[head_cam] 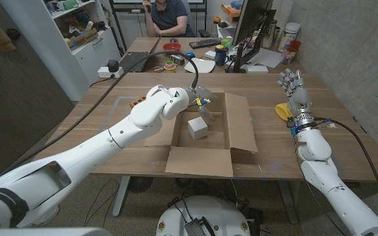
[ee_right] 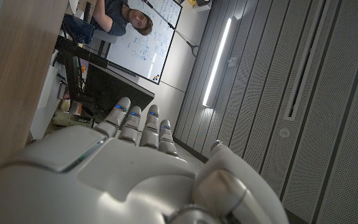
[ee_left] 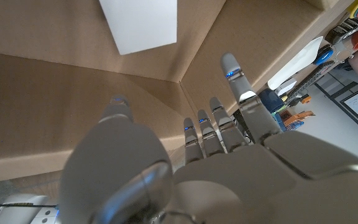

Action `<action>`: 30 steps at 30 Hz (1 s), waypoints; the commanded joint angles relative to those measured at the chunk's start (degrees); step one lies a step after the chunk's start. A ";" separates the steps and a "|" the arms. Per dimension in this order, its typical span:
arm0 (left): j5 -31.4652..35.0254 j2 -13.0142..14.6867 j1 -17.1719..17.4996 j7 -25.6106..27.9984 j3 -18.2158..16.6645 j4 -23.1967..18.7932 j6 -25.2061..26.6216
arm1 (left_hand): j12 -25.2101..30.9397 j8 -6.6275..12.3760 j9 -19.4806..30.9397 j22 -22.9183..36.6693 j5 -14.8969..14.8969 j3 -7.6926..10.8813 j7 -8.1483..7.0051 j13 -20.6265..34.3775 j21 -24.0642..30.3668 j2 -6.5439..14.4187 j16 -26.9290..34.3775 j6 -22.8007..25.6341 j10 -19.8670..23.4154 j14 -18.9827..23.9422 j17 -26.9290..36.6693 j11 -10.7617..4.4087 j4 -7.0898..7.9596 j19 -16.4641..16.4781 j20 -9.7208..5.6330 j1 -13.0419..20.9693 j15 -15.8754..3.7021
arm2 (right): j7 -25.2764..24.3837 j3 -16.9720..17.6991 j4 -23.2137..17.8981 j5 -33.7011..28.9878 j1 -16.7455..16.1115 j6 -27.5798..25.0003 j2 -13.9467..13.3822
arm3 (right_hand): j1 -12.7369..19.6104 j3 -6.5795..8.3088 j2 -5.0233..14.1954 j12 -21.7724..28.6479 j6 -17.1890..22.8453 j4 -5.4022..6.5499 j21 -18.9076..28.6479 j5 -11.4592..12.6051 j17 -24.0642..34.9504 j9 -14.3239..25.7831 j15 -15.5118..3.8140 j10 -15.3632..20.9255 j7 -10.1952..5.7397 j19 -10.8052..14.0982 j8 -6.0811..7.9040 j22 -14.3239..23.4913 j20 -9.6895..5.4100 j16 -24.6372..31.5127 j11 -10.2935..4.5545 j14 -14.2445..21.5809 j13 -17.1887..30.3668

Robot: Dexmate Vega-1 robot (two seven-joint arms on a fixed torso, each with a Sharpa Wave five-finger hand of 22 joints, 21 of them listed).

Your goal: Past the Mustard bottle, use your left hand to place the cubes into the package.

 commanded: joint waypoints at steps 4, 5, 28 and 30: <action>-0.27 -0.01 0.80 1.25 -1.98 -1.73 0.35 | 0.40 0.45 0.13 0.21 0.38 -0.46 -0.15 0.07 -0.33 0.34 0.38 0.45 0.98 0.37 -0.06 0.22 0.13 0.39 0.13 0.34 0.12 | -0.09 -0.06 0.10 -0.12 0.06 0.08 -0.02 | -0.05 -0.16 0.19 -0.10 0.55 -0.03 -0.20 0.28 0.14 0.16 0.06 0.19 0.10 0.44 0.01 0.20 0.10 -0.10 -0.02 0.52 0.29; -0.37 0.01 0.87 1.30 -2.09 -1.83 0.37 | 0.41 0.44 0.13 0.21 0.39 -0.49 -0.15 0.07 -0.36 0.35 0.38 0.42 1.04 0.37 -0.06 0.21 0.13 0.41 0.17 0.34 0.14 | -0.10 -0.08 0.09 -0.18 0.06 0.09 -0.05 | -0.05 -0.17 0.19 -0.12 0.57 -0.03 -0.22 0.28 0.14 0.16 0.07 0.16 0.12 0.45 0.02 0.20 0.08 -0.10 0.00 0.53 0.29; -0.54 1.16 1.98 2.30 -4.53 -5.39 -0.13 | 0.32 0.47 0.13 0.24 0.62 -1.03 0.02 0.10 -0.86 0.54 0.40 0.47 1.46 0.59 -0.05 0.37 0.22 0.69 -0.20 0.31 -0.07 | -1.15 -0.16 -0.16 -0.58 -0.21 0.59 -0.01 | -0.05 -0.27 0.20 -0.13 0.58 -0.03 -0.57 0.30 0.13 0.16 0.03 0.21 0.05 0.58 0.01 0.21 0.10 -0.11 0.02 0.54 0.29; -0.76 1.27 2.27 2.66 -4.87 -5.73 -0.23 | 0.33 0.47 0.13 0.24 0.64 -1.07 0.05 0.10 -0.89 0.56 0.42 0.48 1.52 0.64 -0.05 0.33 0.23 0.74 -0.26 0.31 -0.13 | -1.34 -0.23 -0.33 -0.87 -0.29 0.48 -0.21 | -0.05 -0.28 0.20 -0.13 0.57 -0.03 -0.60 0.30 0.13 0.16 0.09 0.19 0.10 0.60 0.00 0.21 0.08 -0.10 0.01 0.56 0.29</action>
